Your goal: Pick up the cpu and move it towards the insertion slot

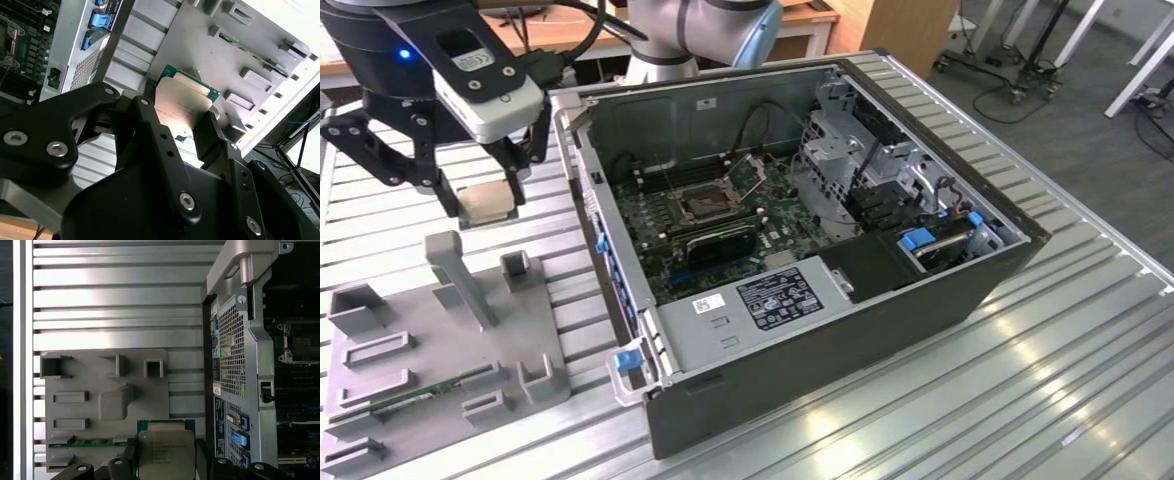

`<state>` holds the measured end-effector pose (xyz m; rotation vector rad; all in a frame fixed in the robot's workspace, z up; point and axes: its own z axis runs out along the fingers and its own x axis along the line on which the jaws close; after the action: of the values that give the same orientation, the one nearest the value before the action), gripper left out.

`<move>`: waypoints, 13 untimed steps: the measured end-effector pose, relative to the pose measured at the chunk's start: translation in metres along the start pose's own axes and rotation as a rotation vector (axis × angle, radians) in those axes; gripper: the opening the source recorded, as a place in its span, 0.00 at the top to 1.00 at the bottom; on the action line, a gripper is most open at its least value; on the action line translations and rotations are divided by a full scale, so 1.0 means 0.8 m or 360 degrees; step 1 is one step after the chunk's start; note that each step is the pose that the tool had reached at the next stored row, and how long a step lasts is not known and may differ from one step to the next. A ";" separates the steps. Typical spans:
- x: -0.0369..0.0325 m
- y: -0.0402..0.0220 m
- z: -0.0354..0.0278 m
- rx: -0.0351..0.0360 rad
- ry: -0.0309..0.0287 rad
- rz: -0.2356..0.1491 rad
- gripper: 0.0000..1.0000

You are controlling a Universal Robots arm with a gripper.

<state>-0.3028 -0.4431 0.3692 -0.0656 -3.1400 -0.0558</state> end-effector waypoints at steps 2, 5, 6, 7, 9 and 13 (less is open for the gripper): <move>-0.0038 0.0002 0.0000 0.0000 0.00000 0.0000 0.45; -0.0091 0.0004 0.0000 0.0000 0.00000 0.0000 0.45; -0.0108 0.0005 0.0000 0.0000 0.00000 0.0000 0.45; -0.0126 0.0005 0.0000 0.0000 -0.00001 0.0000 0.45; -0.0163 0.0007 0.0000 0.0000 0.00000 0.0000 0.45; -0.0234 0.0010 0.0000 0.0000 0.00000 0.0000 0.45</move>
<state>-0.2841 -0.4431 0.3692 -0.0657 -3.1401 -0.0558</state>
